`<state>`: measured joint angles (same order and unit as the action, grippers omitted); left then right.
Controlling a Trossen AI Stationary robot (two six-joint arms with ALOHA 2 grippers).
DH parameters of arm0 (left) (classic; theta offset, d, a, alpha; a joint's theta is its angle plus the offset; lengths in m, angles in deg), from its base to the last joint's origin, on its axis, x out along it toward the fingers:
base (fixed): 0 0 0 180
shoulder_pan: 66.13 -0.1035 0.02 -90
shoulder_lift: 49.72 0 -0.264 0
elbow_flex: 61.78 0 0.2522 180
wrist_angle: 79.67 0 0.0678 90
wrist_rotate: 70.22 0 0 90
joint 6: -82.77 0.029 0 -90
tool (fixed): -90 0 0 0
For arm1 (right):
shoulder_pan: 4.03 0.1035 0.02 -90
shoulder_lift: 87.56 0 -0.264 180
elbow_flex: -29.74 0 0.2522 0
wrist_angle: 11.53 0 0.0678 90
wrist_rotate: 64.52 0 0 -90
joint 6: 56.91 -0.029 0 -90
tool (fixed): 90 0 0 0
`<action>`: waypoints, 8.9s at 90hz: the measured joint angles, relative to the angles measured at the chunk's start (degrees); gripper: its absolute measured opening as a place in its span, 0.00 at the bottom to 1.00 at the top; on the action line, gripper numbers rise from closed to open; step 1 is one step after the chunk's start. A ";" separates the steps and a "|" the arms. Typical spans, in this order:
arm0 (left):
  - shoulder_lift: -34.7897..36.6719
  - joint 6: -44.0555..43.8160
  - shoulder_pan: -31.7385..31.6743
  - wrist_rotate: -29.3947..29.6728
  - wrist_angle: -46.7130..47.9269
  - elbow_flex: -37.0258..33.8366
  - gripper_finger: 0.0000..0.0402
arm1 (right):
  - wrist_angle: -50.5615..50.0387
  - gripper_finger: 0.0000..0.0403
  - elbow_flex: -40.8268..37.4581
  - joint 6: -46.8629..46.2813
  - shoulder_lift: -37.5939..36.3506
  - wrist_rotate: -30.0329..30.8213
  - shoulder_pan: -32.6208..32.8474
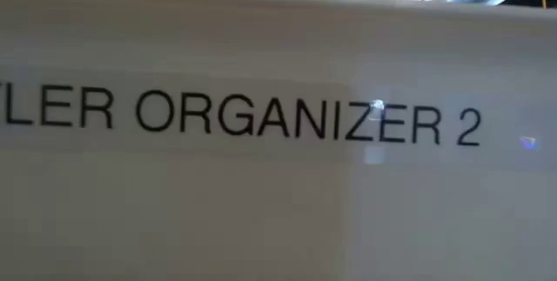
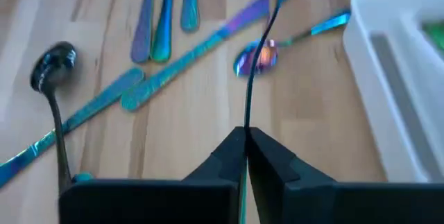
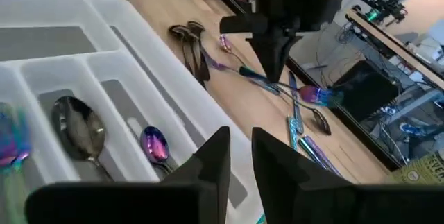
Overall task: Sort silverware
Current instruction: Put the blue fork into the white silverware tray
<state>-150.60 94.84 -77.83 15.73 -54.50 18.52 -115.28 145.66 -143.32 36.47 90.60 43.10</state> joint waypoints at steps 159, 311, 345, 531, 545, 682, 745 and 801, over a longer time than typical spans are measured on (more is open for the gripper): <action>33.93 -23.30 11.95 -25.63 -51.15 -33.18 0.00 | 110.39 0.00 -39.86 75.06 -13.97 -45.94 -14.31; 28.71 -4.26 21.85 -35.82 -54.11 -34.38 0.00 | 123.36 0.42 -29.11 94.67 -16.88 -67.17 -28.48; 28.60 -4.13 21.85 -35.82 -54.04 -34.38 0.00 | 123.00 0.42 -26.47 95.28 -15.61 -67.28 -29.26; 28.61 -3.57 21.02 -37.83 -53.84 -34.38 0.00 | 123.36 0.42 -26.46 98.49 -15.37 -70.06 -28.10; 28.62 -3.74 21.02 -37.80 -53.88 -34.38 0.00 | 123.66 0.42 -26.46 98.45 -15.37 -69.76 -28.15; 28.62 -4.76 21.06 -38.78 -52.86 -34.42 0.00 | 125.19 0.19 -23.05 100.02 -10.49 -70.71 -28.15; 28.62 -5.50 21.06 -38.88 -52.29 -34.42 0.00 | 124.39 0.03 -23.05 100.46 -10.49 -71.17 -28.45; 28.65 -4.86 20.53 -38.86 -52.21 -34.40 0.00 | 121.66 0.01 -23.05 100.46 -10.56 -71.21 -28.45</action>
<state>-121.95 89.99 -57.31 -23.13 -106.71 -15.88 6.37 122.61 -42.86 25.91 19.39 14.64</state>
